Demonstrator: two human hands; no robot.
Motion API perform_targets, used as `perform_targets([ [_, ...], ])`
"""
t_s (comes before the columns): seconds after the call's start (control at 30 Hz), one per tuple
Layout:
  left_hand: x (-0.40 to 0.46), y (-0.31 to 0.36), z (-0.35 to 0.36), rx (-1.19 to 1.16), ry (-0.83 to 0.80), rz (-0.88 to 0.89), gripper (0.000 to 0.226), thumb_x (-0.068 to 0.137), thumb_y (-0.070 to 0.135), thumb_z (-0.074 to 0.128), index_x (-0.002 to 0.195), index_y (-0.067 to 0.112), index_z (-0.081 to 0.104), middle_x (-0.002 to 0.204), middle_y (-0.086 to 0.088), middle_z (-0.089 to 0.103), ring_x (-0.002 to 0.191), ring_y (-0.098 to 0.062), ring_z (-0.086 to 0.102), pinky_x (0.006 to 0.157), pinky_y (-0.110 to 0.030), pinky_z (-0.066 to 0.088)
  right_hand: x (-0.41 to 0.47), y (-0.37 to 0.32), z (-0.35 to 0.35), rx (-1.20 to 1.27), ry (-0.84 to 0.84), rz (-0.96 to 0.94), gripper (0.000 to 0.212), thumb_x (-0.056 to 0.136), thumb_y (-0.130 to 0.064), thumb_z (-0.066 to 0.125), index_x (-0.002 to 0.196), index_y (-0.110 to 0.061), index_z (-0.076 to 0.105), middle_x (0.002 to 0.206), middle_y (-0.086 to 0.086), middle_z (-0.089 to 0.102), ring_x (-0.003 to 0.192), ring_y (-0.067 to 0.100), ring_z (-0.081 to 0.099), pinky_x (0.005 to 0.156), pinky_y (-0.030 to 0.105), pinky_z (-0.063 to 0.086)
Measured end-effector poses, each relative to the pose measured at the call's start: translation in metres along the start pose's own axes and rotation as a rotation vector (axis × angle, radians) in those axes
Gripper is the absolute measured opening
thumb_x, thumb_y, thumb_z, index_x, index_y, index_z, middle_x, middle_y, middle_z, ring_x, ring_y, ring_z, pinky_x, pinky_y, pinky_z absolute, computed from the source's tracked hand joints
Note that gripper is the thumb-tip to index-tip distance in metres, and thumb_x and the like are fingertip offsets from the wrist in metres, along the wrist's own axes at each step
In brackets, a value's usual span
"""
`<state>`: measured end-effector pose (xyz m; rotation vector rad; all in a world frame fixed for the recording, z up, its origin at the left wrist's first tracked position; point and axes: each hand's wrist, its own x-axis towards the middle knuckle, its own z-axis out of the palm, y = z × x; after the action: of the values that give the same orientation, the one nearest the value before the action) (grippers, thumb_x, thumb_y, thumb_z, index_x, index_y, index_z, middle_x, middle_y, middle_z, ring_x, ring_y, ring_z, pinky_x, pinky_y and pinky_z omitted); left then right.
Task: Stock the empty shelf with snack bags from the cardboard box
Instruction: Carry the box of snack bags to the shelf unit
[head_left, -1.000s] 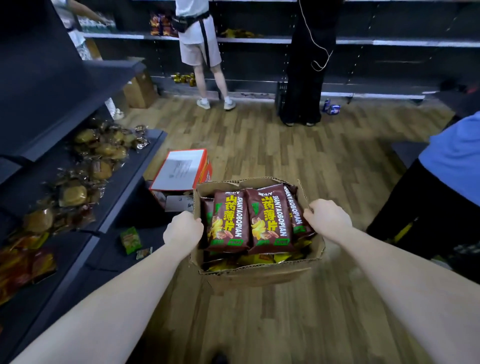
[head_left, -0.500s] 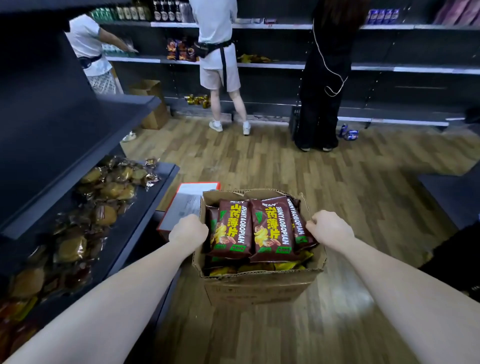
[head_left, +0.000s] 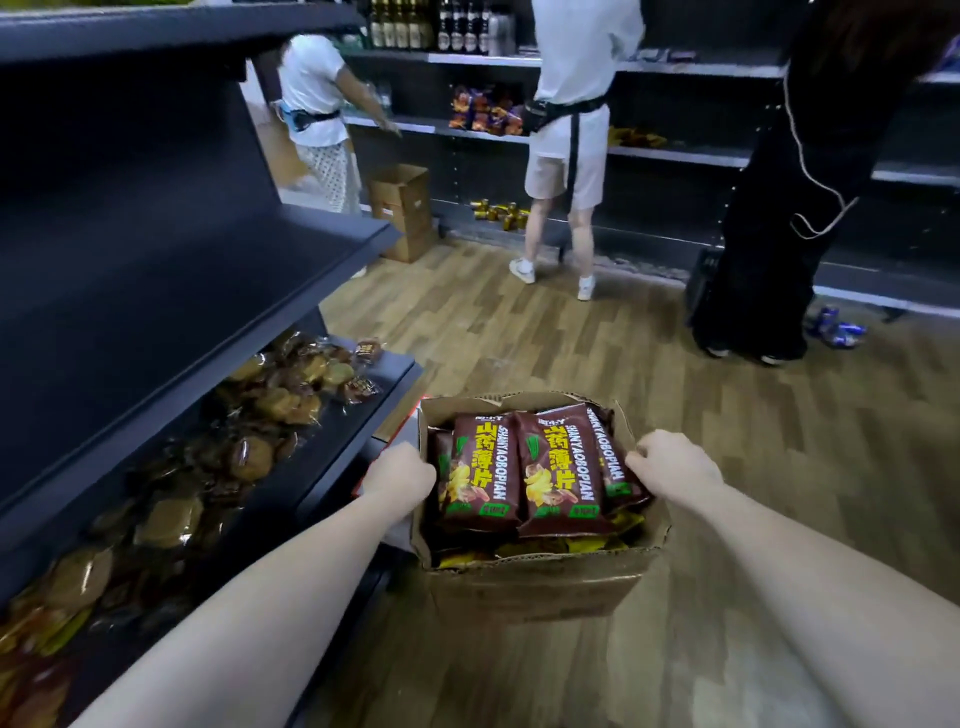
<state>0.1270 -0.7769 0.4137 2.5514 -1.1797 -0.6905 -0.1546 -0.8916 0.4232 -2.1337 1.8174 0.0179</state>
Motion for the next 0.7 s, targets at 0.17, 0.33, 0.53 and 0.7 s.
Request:
perform_targets([
  [0.17,0.023,0.010,-0.007,-0.083,0.023,-0.148,0.016,0.087,0.017,0.047,0.096,0.010,0.057,0.098,-0.010,0.060,0.089,-0.029,0.057,0.072,-0.030,0.044,0.068,-0.025,-0.019,-0.067,-0.043,-0.116,0.026,0.088,-0.028,0.043,0.068,-0.014,0.051,0.075,0.001,0.058,0.076,0.025,0.059,0.062,0.028,0.044],
  [0.33,0.051,0.007,-0.015,-0.160,0.037,-0.269,0.019,0.084,0.018,0.048,0.093,0.008,0.061,0.095,-0.010,0.064,0.088,-0.032,0.063,0.076,-0.032,0.053,0.124,-0.063,-0.021,-0.108,-0.077,-0.200,0.025,0.088,-0.029,0.043,0.076,-0.014,0.059,0.076,-0.001,0.059,0.076,0.024,0.058,0.061,0.027,0.043],
  [0.53,0.106,-0.013,-0.025,-0.291,-0.023,-0.379,0.014,0.086,0.011,0.045,0.083,0.006,0.058,0.087,-0.013,0.066,0.079,-0.031,0.066,0.067,-0.040,0.060,0.188,-0.115,0.003,-0.161,-0.154,-0.267,0.023,0.090,-0.033,0.043,0.079,-0.019,0.057,0.084,-0.001,0.064,0.081,0.021,0.062,0.065,0.028,0.048],
  [0.7,0.144,-0.029,-0.030,-0.430,-0.108,-0.486,0.013,0.091,0.006,0.043,0.094,0.003,0.055,0.076,-0.011,0.058,0.079,-0.035,0.067,0.054,-0.037,0.058,0.228,-0.157,0.023,-0.208,-0.213,-0.297,0.024,0.090,-0.036,0.045,0.088,-0.018,0.060,0.088,0.000,0.065,0.082,0.022,0.063,0.073,0.033,0.053],
])
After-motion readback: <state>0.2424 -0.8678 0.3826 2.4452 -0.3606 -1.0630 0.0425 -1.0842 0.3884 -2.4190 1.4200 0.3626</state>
